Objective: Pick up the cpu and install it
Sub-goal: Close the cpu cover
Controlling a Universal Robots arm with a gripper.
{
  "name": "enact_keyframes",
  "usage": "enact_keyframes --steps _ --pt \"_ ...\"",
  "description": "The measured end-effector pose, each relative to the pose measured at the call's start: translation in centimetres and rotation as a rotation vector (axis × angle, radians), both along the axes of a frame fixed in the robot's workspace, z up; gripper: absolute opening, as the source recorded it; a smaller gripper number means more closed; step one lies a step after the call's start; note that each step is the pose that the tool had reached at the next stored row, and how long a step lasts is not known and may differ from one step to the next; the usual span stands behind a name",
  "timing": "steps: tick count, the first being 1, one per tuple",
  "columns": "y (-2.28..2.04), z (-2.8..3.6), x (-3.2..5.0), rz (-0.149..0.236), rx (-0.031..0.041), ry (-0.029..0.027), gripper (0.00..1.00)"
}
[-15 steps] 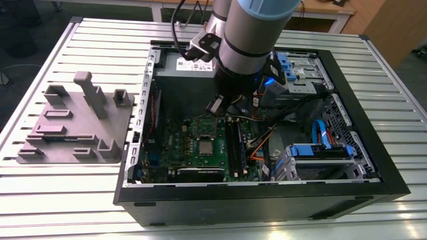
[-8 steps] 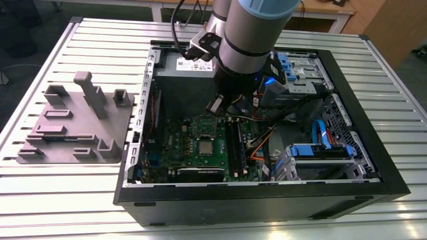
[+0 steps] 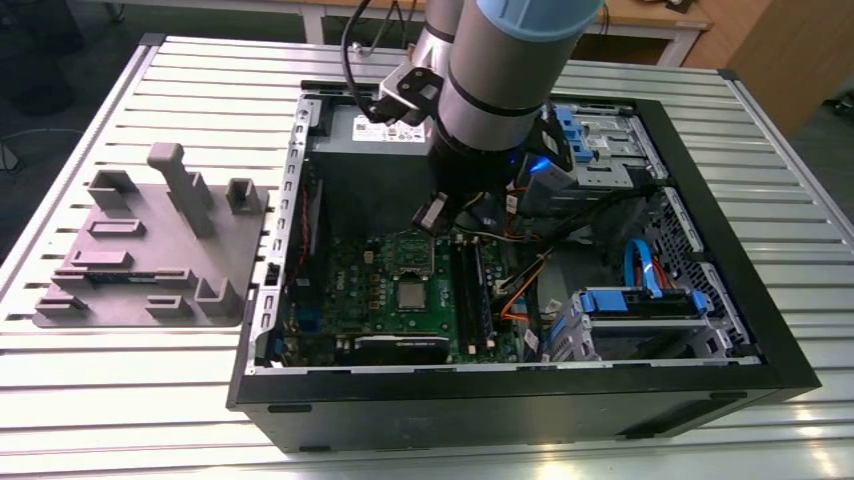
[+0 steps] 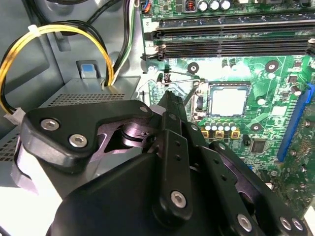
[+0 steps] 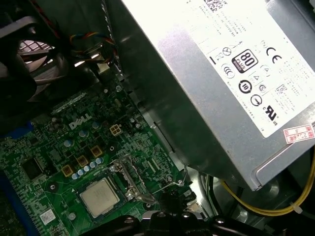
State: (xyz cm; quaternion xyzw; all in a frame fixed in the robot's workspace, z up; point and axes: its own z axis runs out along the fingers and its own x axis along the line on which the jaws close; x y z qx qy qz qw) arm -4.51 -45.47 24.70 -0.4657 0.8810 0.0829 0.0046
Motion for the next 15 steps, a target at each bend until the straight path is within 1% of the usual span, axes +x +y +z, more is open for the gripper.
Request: enact_keyframes --steps 4,12,15 --pt "-0.28 0.0 -0.05 0.007 0.0001 -0.0004 0.1" --pt "-0.4 0.0 -0.06 0.009 0.0 -0.0003 0.1" --pt "-0.56 0.0 -0.05 0.01 0.0 -0.0003 0.1"
